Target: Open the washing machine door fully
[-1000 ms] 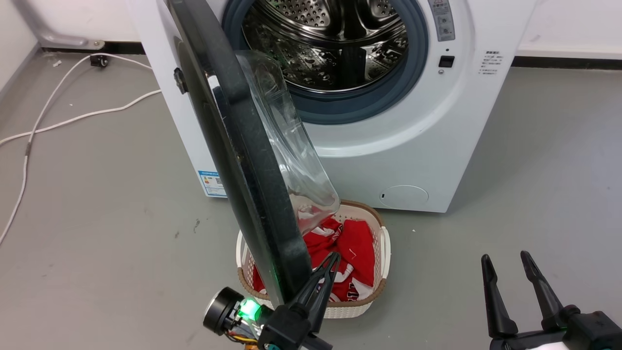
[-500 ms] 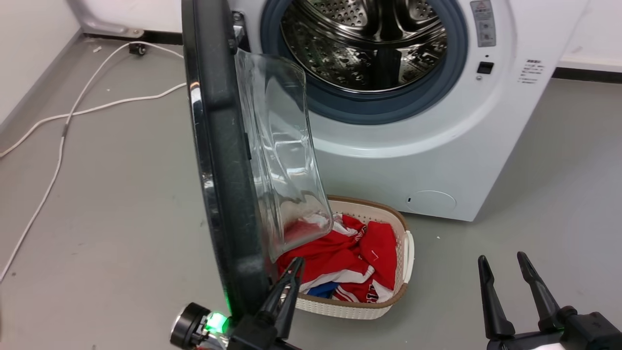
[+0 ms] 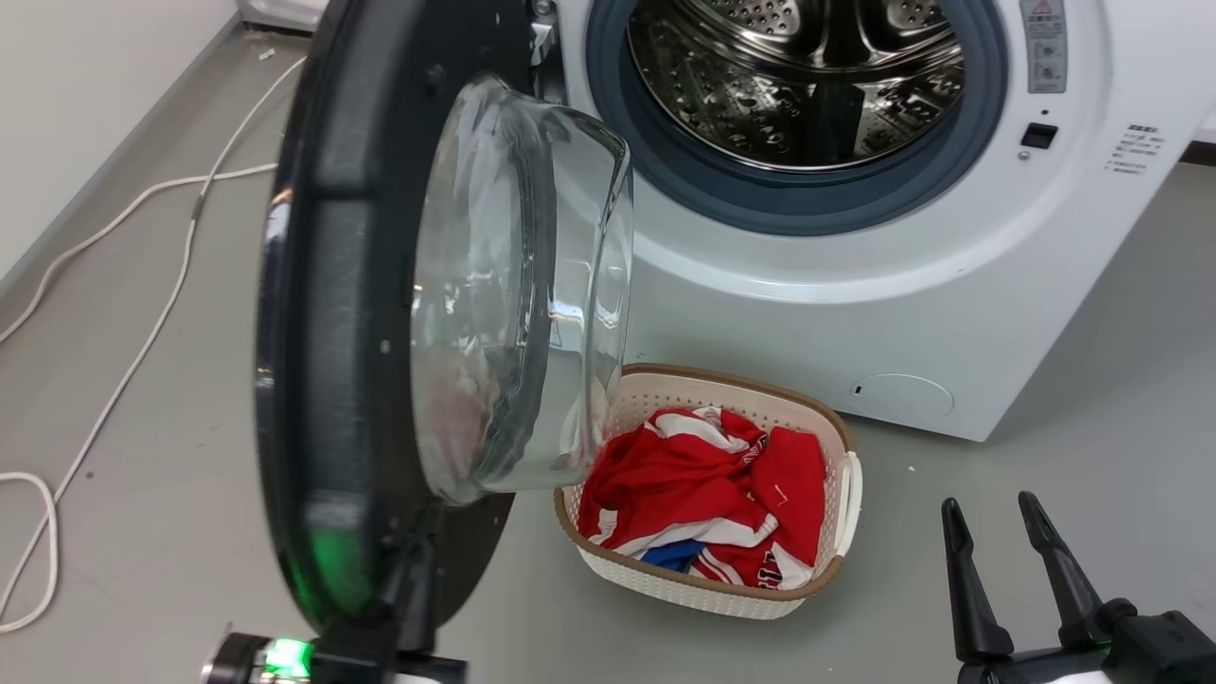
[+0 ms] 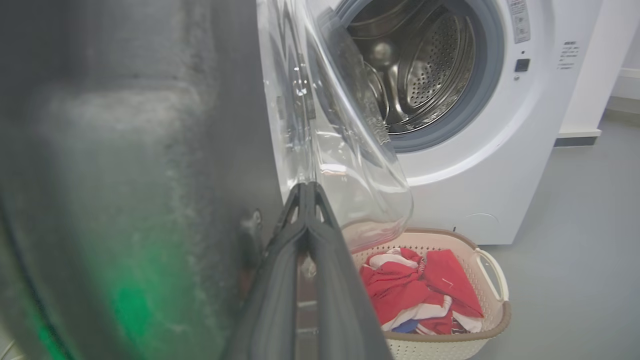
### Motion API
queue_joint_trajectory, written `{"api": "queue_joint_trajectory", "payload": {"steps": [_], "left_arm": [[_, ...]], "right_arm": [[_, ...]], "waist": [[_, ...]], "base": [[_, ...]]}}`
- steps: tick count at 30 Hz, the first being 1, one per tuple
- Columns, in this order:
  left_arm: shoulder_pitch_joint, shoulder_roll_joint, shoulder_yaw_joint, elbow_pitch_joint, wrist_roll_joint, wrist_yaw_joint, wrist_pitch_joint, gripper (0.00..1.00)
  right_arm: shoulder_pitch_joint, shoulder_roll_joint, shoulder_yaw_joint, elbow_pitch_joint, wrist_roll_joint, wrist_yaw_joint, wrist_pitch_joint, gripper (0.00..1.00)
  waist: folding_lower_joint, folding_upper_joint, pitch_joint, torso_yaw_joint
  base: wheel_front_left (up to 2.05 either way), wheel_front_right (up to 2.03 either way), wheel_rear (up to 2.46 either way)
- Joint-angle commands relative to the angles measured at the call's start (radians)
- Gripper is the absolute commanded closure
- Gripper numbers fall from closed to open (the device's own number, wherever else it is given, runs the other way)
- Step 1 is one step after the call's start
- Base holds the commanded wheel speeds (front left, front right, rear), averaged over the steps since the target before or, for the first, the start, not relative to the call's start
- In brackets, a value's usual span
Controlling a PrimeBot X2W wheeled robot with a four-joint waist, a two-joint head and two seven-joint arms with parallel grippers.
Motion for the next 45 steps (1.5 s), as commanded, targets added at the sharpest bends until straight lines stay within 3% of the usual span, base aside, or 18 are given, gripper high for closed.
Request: {"api": "queue_joint_trajectory", "payload": {"steps": [1,10,20,31,45], "left_arm": [[0.011,0.018,0.021,-0.003,0.0,0.012,0.002,1.0],[0.007,0.073,0.152,0.01,-0.031,0.016,0.003,1.0],[-0.052,0.07,0.294,0.054,-0.091,0.025,0.003,1.0],[-0.156,0.098,0.44,0.145,-0.115,-0.015,0.003,1.0],[-0.303,0.176,0.532,0.301,-0.121,-0.072,0.003,1.0]], "right_arm": [[-0.002,0.003,0.0,-0.001,-0.004,0.0,-0.002,0.0],[-0.021,0.003,-0.002,-0.004,-0.016,0.0,-0.002,0.0],[-0.046,0.003,-0.004,-0.009,-0.037,0.0,-0.002,0.0],[-0.072,0.003,-0.016,-0.016,-0.058,0.0,-0.002,0.0],[-0.116,0.003,-0.018,-0.025,-0.085,0.0,-0.002,0.0]], "waist": [[0.0,0.0,0.005,0.008],[0.0,0.0,0.032,0.032],[0.0,0.0,0.08,0.03],[0.0,0.0,0.132,0.025],[0.0,0.0,0.202,0.007]], "base": [[0.0,0.0,0.0],[0.0,0.0,0.0],[0.0,0.0,0.0],[0.0,0.0,0.0],[0.0,0.0,0.0]]}}
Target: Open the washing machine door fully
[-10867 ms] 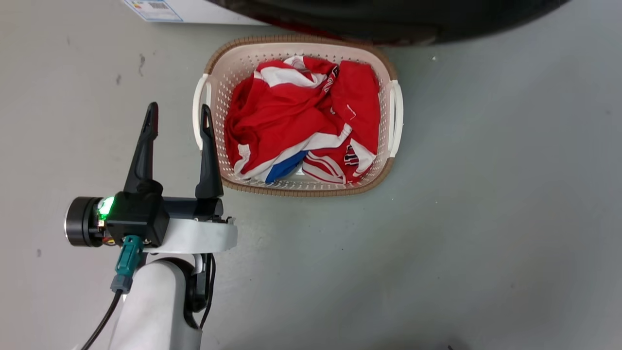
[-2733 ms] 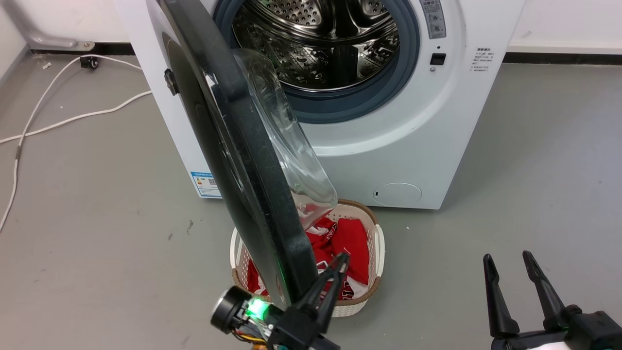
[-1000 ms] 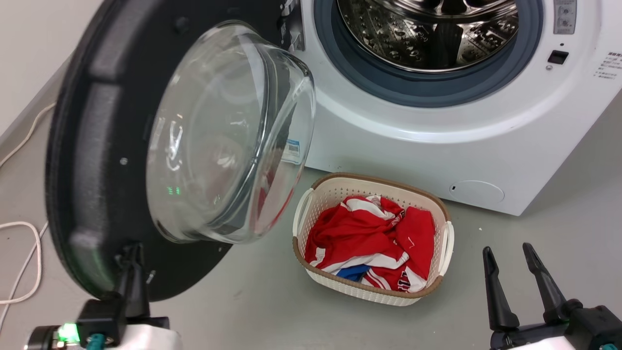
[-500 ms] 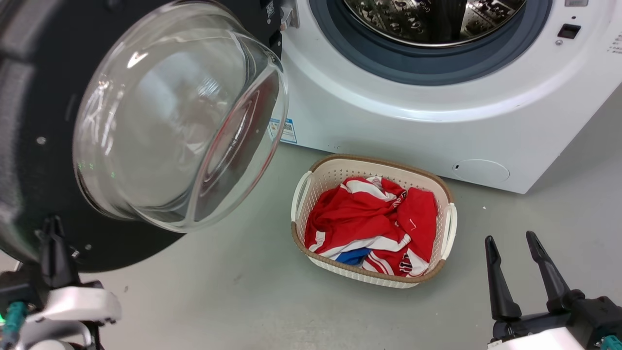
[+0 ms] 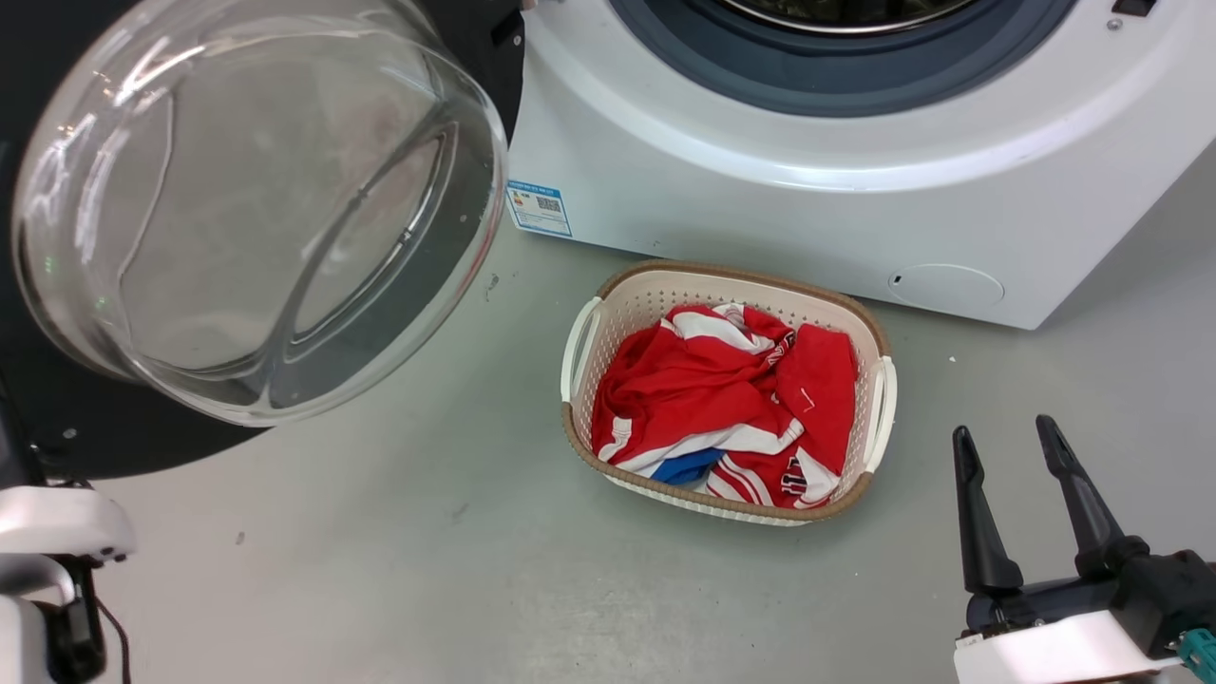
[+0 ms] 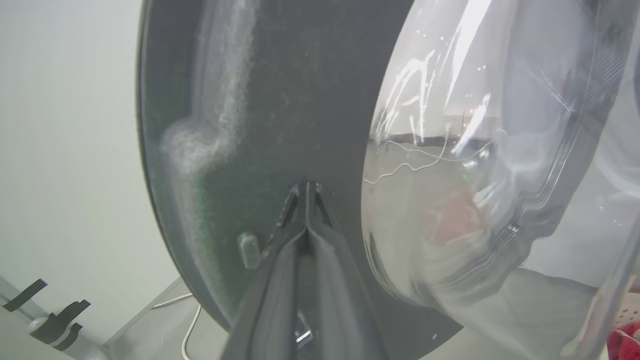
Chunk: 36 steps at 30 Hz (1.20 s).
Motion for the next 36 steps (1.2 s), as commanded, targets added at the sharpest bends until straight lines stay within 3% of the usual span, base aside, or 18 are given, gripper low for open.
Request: {"api": "queue_joint_trajectory", "payload": {"steps": [1,19,27,36], "left_arm": [[-0.027,0.015,0.02,0.011,-0.01,-0.001,0.003,1.0],[-0.261,0.138,0.101,0.342,-0.052,-0.127,0.003,1.0],[-0.302,0.136,0.118,0.409,-0.029,-0.157,0.003,1.0],[-0.223,0.102,0.163,0.354,0.002,-0.194,0.003,1.0]], "right_arm": [[-0.015,0.003,-0.002,-0.005,-0.008,0.0,-0.002,0.0],[-0.046,0.003,-0.002,-0.01,-0.02,0.0,-0.002,0.0],[-0.049,0.003,-0.004,-0.004,-0.012,0.0,-0.002,0.0],[-0.013,0.003,-0.006,0.009,0.017,0.0,-0.002,0.0]], "waist": [[-0.0001,0.0,0.009,-0.004],[-0.0001,0.0,0.053,-0.04],[-0.0001,0.0,0.046,-0.053],[-0.0001,0.0,-0.044,-0.063]], "base": [[0.0,0.0,0.0],[0.0,0.0,0.0],[0.0,0.0,0.0],[0.0,0.0,0.0]]}}
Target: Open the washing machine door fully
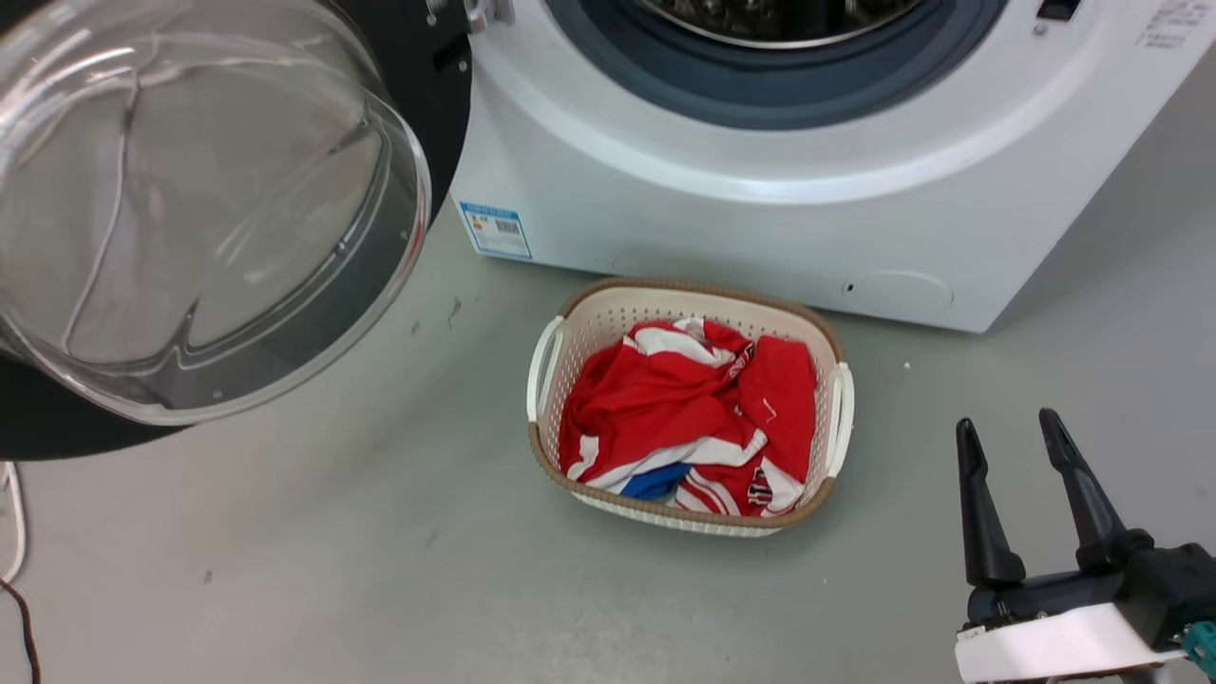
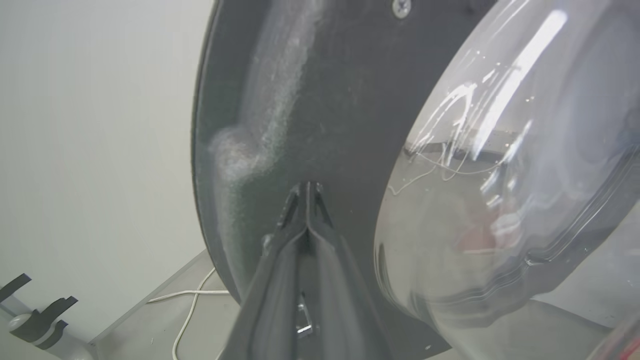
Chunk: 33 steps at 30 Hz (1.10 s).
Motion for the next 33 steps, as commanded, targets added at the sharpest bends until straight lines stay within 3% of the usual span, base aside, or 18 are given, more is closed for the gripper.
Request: {"api": "queue_joint_trajectory", "payload": {"steps": [1,12,18,25,33], "left_arm": [[0.034,-0.019,0.015,-0.028,0.0,-0.011,0.002,1.0],[0.265,-0.155,0.038,-0.288,0.063,-0.046,0.002,1.0],[0.369,-0.235,-0.022,-0.425,0.09,-0.056,0.002,1.0],[0.436,-0.332,-0.157,-0.538,0.131,-0.06,0.002,1.0],[0.499,-0.391,-0.221,-0.611,0.166,-0.038,0.002,1.0]], "right_arm": [[0.018,0.003,0.002,0.005,0.009,0.0,-0.002,0.0],[0.086,0.003,-0.003,0.01,0.031,0.0,-0.002,0.0],[0.114,0.003,-0.006,0.002,0.038,0.0,-0.002,0.0],[0.129,0.003,-0.009,-0.004,0.04,0.0,-0.002,0.0],[0.117,0.003,-0.003,-0.008,0.036,0.0,-0.002,0.0]], "waist": [[0.0,0.0,-0.045,-0.005],[0.0,0.0,-0.214,-0.028],[0.0,0.0,-0.258,-0.043],[0.0,0.0,-0.272,-0.065],[0.0,0.0,-0.274,-0.124]], "base": [[0.0,0.0,0.0],[0.0,0.0,0.0],[0.0,0.0,0.0],[0.0,0.0,0.0],[0.0,0.0,0.0]]}}
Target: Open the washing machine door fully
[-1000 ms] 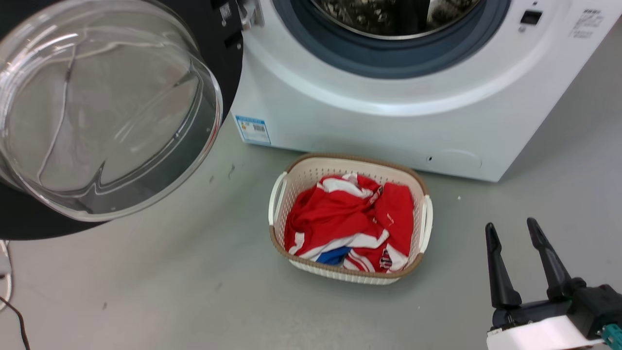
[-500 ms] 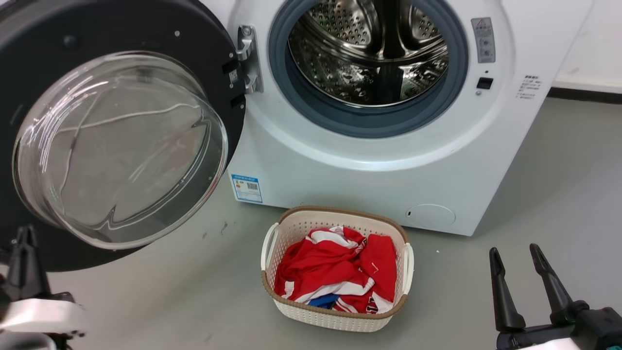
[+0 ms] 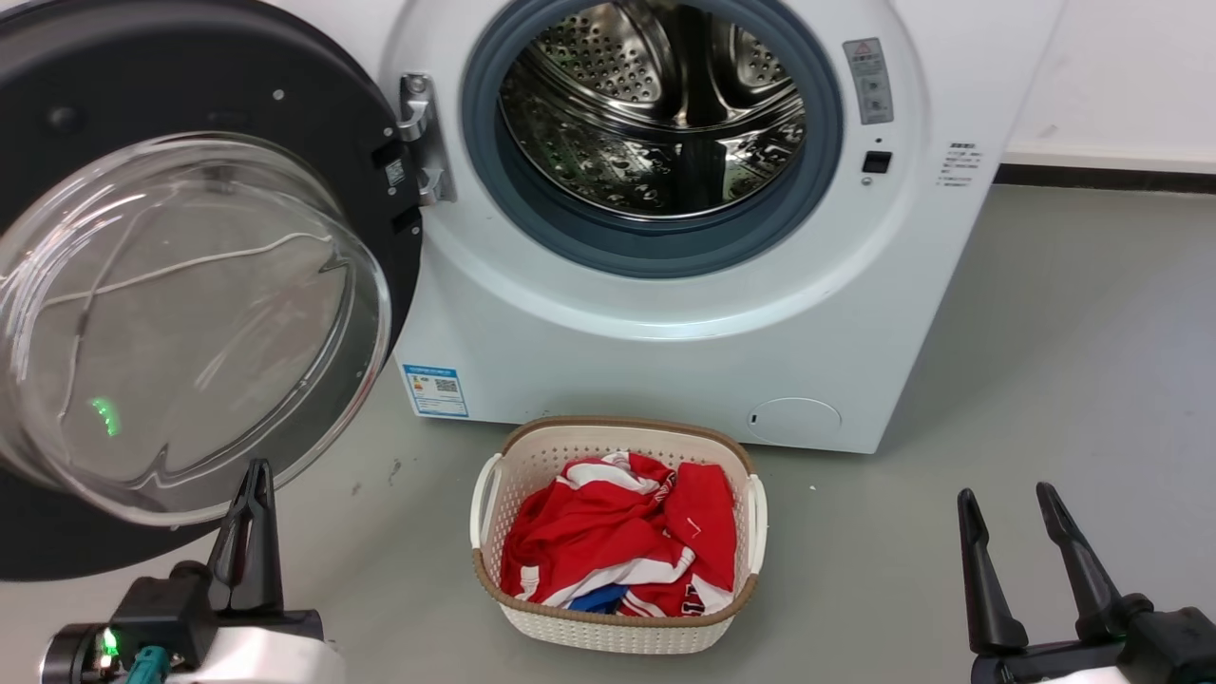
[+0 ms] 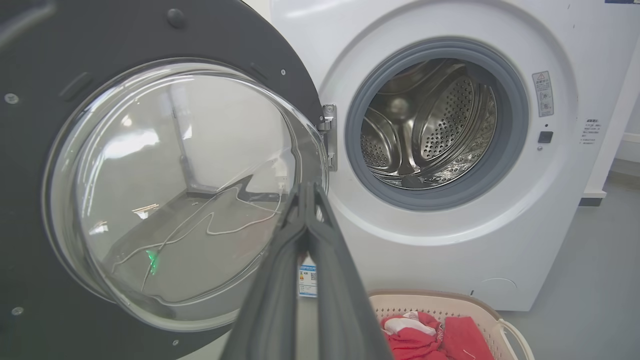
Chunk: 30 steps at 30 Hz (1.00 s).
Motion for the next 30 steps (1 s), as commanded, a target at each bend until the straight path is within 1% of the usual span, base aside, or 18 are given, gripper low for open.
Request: {"api": "queue_joint_trajectory", "payload": {"steps": [1,3,4,5,6,12,18,30], "left_arm": [[0.026,-0.011,-0.009,-0.017,0.015,0.015,0.003,1.0],[0.045,-0.018,-0.029,-0.021,0.031,0.027,0.003,1.0],[0.056,-0.025,-0.044,-0.027,0.042,0.038,0.003,0.77],[0.064,-0.029,-0.053,-0.025,0.046,0.044,0.003,0.49],[0.067,-0.032,-0.059,-0.026,0.051,0.048,0.003,0.0],[0.081,-0.041,-0.099,-0.016,0.042,0.055,0.003,0.0],[0.086,-0.047,-0.121,0.0,0.036,0.066,0.003,0.0],[0.1,-0.053,-0.113,0.0,0.025,0.074,0.003,0.0]], "right_arm": [[-0.001,0.003,-0.004,-0.008,-0.005,0.0,-0.002,0.0],[0.006,0.003,-0.007,-0.012,-0.003,0.0,-0.002,0.0],[0.015,0.003,-0.015,-0.018,-0.001,0.0,-0.002,0.0],[0.02,0.003,-0.018,-0.02,0.001,0.0,-0.002,0.0],[0.022,0.003,-0.02,-0.023,0.002,0.0,-0.002,0.0],[0.037,0.003,-0.011,-0.033,-0.003,0.0,-0.002,0.0],[0.042,0.003,-0.024,-0.032,0.001,0.0,-0.002,0.0],[0.052,0.003,-0.037,-0.025,0.011,0.0,-0.002,0.0]], "waist": [[0.0001,0.0,-0.001,-0.024],[0.0001,0.0,-0.002,-0.039],[0.0001,0.0,-0.003,-0.05],[0.0001,0.0,-0.003,-0.055],[0.0001,0.0,-0.003,-0.059],[0.0001,0.0,-0.005,-0.085],[0.0001,0.0,-0.009,-0.099],[0.0001,0.0,-0.011,-0.107]], "base": [[0.0,0.0,0.0],[0.0,0.0,0.0],[0.0,0.0,0.0],[0.0,0.0,0.0],[0.0,0.0,0.0],[0.0,0.0,0.0],[0.0,0.0,0.0],[0.0,0.0,0.0]]}}
